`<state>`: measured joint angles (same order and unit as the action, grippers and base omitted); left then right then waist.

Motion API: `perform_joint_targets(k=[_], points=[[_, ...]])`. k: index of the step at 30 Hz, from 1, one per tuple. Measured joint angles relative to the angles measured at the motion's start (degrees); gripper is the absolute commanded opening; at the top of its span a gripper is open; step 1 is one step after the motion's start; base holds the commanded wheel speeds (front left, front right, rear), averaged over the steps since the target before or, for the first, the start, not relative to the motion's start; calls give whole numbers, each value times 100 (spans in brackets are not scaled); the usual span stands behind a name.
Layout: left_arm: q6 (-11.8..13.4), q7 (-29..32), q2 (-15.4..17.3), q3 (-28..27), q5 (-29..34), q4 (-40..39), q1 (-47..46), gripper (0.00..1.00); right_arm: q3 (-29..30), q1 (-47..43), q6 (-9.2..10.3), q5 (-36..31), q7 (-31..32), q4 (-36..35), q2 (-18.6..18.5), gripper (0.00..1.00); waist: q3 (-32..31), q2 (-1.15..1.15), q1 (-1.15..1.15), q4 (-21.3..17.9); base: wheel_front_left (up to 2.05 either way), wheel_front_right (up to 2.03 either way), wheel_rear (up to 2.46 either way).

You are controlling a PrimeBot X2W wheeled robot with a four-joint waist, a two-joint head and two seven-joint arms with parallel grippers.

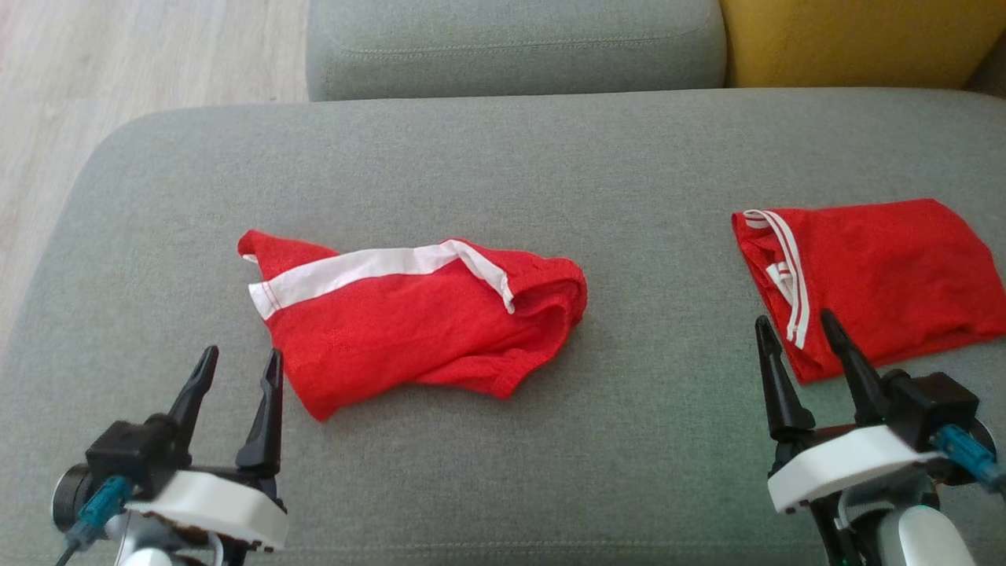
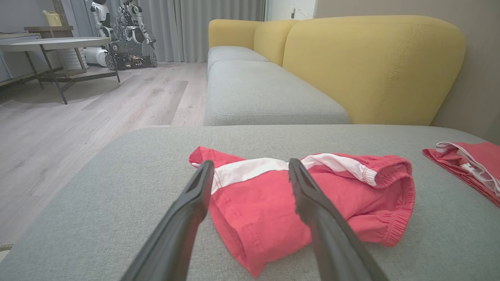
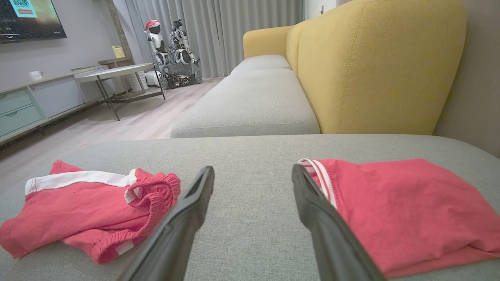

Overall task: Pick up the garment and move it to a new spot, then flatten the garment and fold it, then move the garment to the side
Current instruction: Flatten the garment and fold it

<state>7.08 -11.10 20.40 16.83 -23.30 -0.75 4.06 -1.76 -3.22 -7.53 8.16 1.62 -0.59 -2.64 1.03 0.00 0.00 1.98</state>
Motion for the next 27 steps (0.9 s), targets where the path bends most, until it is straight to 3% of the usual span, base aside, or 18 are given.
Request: perform_joint_targets(k=[6, 11, 21, 27], points=[[0, 0, 5, 27, 0, -20, -54, 100, -81, 18, 0, -1, 14, 23, 0, 100, 68, 0, 0, 46, 0, 0, 0], [-27, -9, 5, 77, 0, -42, -215, 100, -563, 190, 0, 4, 68, 275, -1, 100, 209, 0, 0, 149, 0, 0, 0], [-263, -164, -62, 166, 0, 131, -842, 100, -2175, 1657, 0, 587, -110, 1778, -18, 100, 655, 0, 0, 582, 0, 0, 0], [-364, -238, -215, 285, 0, 312, -1152, 100, -2463, 2440, 0, 949, -330, 2844, -42, 100, 888, 0, 0, 919, 0, 0, 0]])
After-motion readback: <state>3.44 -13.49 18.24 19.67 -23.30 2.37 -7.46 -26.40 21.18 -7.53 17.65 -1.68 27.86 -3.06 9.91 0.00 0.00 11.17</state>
